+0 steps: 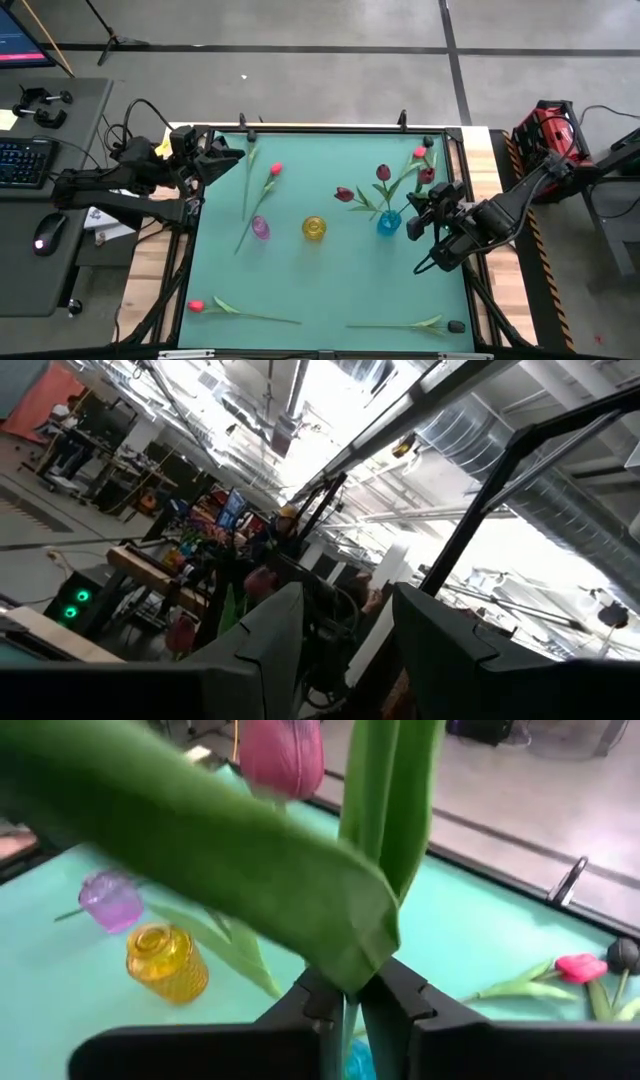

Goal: Sort flowers into vase by color
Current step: Put the dark red flower into the blue vase, then put the bottom black flower into the purple vase

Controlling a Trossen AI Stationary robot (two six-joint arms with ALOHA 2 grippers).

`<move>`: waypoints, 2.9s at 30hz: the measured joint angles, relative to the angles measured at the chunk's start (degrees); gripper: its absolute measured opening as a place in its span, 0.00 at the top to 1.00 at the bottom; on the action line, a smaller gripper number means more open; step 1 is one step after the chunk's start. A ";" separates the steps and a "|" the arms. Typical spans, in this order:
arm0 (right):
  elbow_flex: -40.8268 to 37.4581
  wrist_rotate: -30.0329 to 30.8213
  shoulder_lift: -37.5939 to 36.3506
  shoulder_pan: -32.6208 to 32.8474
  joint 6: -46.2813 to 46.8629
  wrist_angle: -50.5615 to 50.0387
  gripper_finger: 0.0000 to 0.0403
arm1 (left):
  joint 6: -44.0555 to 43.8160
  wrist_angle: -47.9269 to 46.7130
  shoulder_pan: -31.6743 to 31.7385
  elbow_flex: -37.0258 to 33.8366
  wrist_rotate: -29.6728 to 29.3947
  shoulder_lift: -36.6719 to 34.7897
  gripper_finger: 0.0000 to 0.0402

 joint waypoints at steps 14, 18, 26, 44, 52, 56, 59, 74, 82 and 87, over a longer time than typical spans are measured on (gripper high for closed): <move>3.12 -12.55 -0.05 0.00 -3.91 0.75 0.41 | -0.02 -0.41 0.00 0.00 0.22 0.00 0.64; 6.06 -20.97 -0.08 0.00 -8.81 -0.55 0.28 | 0.00 -0.41 0.00 0.00 0.22 -0.02 0.64; 10.81 -36.90 -0.11 0.00 -15.14 -1.47 0.22 | 0.00 -0.40 0.00 0.00 0.22 -0.01 0.64; 11.66 -57.37 -0.14 4.96 -7.48 -0.70 0.21 | 0.00 -0.39 0.00 0.00 0.22 -0.02 0.64; 2.67 -57.58 0.00 13.81 1.91 17.90 0.21 | 0.00 -0.39 0.00 0.00 0.22 0.00 0.64; -6.49 -57.60 1.89 17.15 6.04 35.21 0.21 | 0.00 -0.39 0.00 0.00 0.22 0.00 0.64; -12.98 -58.89 5.18 17.91 7.05 49.24 0.21 | 0.00 -0.37 0.00 0.00 0.22 -0.01 0.64; -6.13 -74.60 27.90 14.36 -10.09 48.78 0.31 | 0.00 -0.35 0.00 0.00 -0.09 -0.02 0.64; -3.65 -69.33 32.71 15.17 -13.07 37.50 0.35 | 0.00 -0.37 0.02 -0.01 -0.17 -0.02 0.64; -3.65 -68.81 34.28 15.68 -13.53 37.55 0.35 | 0.00 -0.38 0.02 -0.02 -0.22 0.00 0.64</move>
